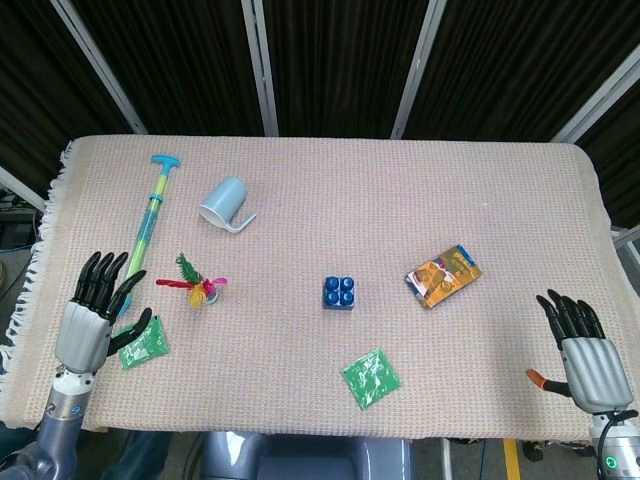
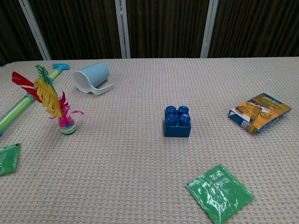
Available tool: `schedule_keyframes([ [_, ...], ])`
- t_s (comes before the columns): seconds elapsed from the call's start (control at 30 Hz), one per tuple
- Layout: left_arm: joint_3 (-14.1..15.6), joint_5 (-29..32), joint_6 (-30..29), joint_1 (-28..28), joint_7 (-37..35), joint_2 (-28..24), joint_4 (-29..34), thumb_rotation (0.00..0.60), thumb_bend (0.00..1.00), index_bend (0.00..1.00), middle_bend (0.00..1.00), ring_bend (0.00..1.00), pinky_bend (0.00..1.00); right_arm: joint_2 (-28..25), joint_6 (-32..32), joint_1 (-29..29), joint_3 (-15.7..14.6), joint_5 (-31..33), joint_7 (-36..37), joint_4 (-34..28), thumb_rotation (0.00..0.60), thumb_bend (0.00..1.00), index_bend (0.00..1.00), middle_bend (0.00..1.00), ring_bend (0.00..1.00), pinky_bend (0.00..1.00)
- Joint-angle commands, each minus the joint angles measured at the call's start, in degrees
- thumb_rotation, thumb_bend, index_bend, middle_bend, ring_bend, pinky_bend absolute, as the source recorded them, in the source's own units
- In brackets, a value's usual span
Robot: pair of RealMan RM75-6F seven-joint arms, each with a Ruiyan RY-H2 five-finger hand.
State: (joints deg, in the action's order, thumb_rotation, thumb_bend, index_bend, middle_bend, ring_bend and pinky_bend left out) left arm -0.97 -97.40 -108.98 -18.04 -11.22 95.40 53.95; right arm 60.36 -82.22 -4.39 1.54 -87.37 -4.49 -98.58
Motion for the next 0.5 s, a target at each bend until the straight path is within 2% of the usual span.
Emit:
schedule_keyframes([
  [0.03,2.6,3.2,3.0,4.7,5.0,-9.7,12.9,0.600,0.32,0.02,0.00,0.00,0.00,0.3,0.1,-0.1,-0.1,0.0,-1.1,-0.1,0.600,0.00,0.00,0.00,0.00,0.00],
  [0.13,8.4,9.2,11.0,9.3,18.0,-22.4,29.0,0.600,0.30,0.02,0.00,0.00,0.00,0.4,0.2,0.0,-0.4,-0.2,-2.2,-0.5,0.600,0.00,0.00,0.00,0.00,0.00],
  [0.23,10.9,15.4,14.8,11.8,25.0,-30.2,40.6,0.600,0.28,0.03,0.00,0.00,0.00,0.2,0.0,0.2,-0.8,-0.6,-3.2,-1.0,0.600,0.00,0.00,0.00,0.00,0.00],
  [0.3,10.9,18.8,16.0,13.2,23.8,-31.9,43.6,0.600,0.28,0.04,0.00,0.00,0.00,0.2,0.0,0.3,-1.1,-0.9,-3.9,-1.4,0.600,0.00,0.00,0.00,0.00,0.00],
  [0.4,10.5,20.9,17.7,13.6,23.8,-33.6,44.6,0.600,0.28,0.04,0.00,0.00,0.00,0.3,0.1,0.3,-1.4,-1.4,-4.8,-1.9,0.600,0.00,0.00,0.00,0.00,0.00],
  [0.5,9.3,20.4,17.3,14.1,21.8,-34.4,45.1,0.600,0.28,0.04,0.00,0.00,0.00,0.5,0.2,0.3,-1.7,-1.9,-5.4,-2.2,0.600,0.00,0.00,0.00,0.00,0.00],
])
